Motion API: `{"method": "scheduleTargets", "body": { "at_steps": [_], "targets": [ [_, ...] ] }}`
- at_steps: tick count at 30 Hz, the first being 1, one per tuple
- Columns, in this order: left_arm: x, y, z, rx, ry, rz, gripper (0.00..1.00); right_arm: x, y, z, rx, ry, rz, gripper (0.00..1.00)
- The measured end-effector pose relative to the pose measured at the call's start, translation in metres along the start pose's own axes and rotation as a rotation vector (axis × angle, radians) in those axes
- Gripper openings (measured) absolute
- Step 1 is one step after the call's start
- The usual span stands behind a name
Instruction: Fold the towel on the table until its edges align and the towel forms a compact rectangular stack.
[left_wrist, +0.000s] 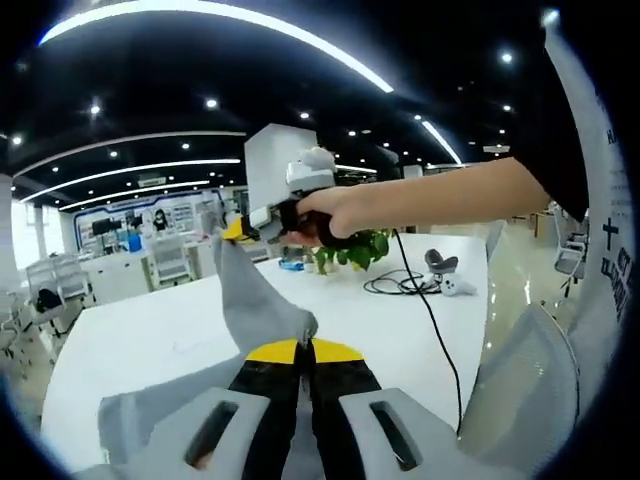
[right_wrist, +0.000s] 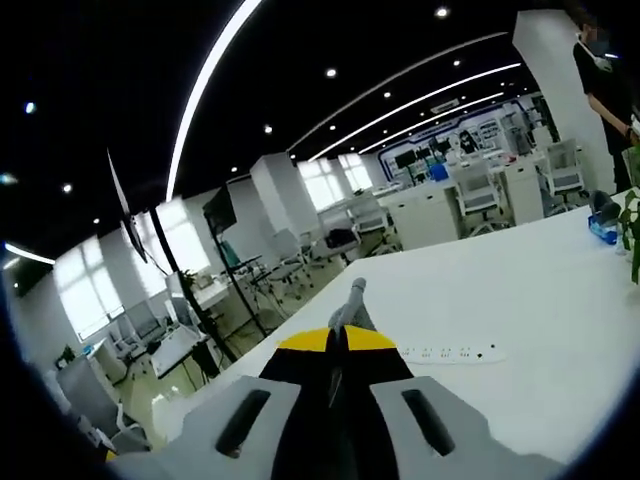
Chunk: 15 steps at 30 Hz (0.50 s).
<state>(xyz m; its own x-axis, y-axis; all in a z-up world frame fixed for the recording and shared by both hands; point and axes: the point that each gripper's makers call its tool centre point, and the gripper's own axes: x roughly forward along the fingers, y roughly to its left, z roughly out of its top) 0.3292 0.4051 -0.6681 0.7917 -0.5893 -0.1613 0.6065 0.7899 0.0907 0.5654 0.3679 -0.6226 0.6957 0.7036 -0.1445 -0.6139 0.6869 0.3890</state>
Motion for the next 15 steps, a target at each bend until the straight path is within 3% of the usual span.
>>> {"method": "scheduleTargets", "body": {
  "at_steps": [15],
  "targets": [
    [-0.056, 0.061, -0.011, -0.044, 0.006, 0.197, 0.02, 0.046, 0.057, -0.012, 0.017, 0.031, 0.086, 0.01]
  ]
}}
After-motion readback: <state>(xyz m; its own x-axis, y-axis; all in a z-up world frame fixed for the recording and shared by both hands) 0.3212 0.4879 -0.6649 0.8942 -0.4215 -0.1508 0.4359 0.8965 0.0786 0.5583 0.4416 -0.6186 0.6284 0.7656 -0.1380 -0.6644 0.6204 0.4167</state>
